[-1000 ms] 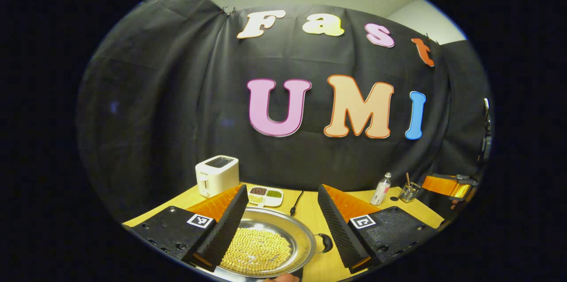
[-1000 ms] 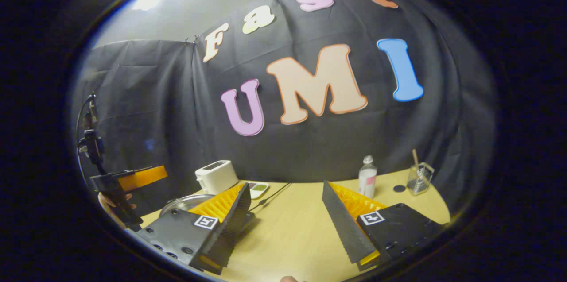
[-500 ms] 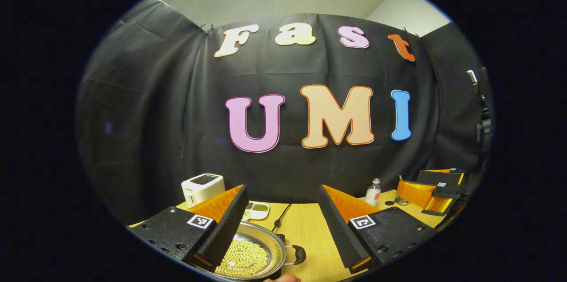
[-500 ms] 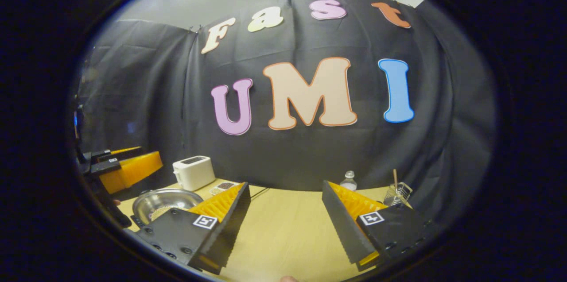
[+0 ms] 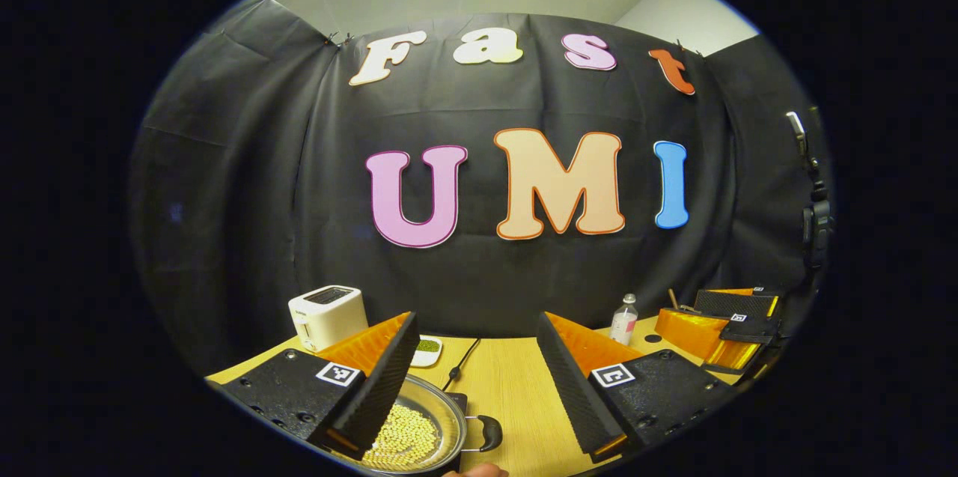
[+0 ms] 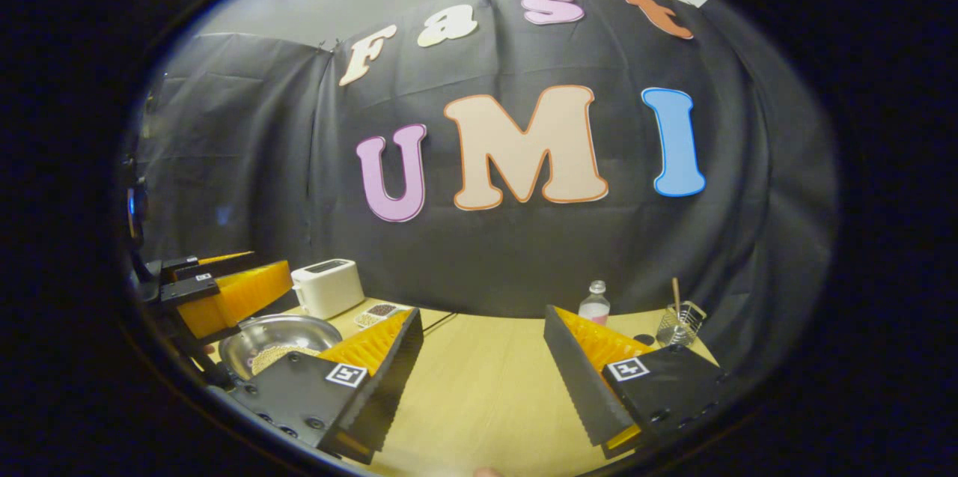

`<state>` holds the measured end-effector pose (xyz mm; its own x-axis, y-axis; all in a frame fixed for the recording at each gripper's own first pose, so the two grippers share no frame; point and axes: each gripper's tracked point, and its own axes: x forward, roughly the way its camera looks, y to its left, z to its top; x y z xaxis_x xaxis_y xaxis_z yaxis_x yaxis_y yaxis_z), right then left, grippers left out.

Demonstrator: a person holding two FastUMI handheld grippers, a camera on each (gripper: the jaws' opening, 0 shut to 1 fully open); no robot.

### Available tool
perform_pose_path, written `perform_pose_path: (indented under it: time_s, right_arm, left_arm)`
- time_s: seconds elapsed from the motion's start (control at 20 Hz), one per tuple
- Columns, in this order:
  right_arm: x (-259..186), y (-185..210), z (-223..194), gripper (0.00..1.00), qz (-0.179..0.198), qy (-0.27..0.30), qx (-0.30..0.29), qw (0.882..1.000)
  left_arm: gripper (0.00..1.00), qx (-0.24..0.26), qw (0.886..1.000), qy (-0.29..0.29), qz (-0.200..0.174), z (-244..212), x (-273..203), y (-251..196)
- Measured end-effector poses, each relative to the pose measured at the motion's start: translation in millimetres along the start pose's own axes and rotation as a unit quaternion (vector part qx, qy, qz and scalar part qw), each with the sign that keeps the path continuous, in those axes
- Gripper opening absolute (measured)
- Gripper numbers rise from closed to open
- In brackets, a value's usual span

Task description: First push the handle of the pot to place it horizontally, then grasp the pot with both hands and set it on the induction cooktop.

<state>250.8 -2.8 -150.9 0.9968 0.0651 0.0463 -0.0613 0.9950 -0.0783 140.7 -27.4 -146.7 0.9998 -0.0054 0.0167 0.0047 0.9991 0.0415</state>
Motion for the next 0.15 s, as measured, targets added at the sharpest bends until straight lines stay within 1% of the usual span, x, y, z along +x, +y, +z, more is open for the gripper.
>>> perform_pose_path:
  time_s: [0.05,0.1,0.15]
  right_arm:
    - [0.2,0.5,-1.4,0.92,0.001,0.001,0.000,1.000]
    - [0.5,2.1,-2.3,0.92,0.004,0.003,0.000,1.000]
    - [0.0,3.1,-3.6,0.92,0.006,0.005,0.002,1.000]
  left_arm:
    - [0.93,0.000,1.000,0.001,0.001,-1.4,0.9,0.7]
    - [0.96,-0.001,1.000,0.002,0.000,-3.5,1.5,0.3]
    - [0.96,-0.003,1.000,0.003,-0.001,-5.6,2.7,-1.2]
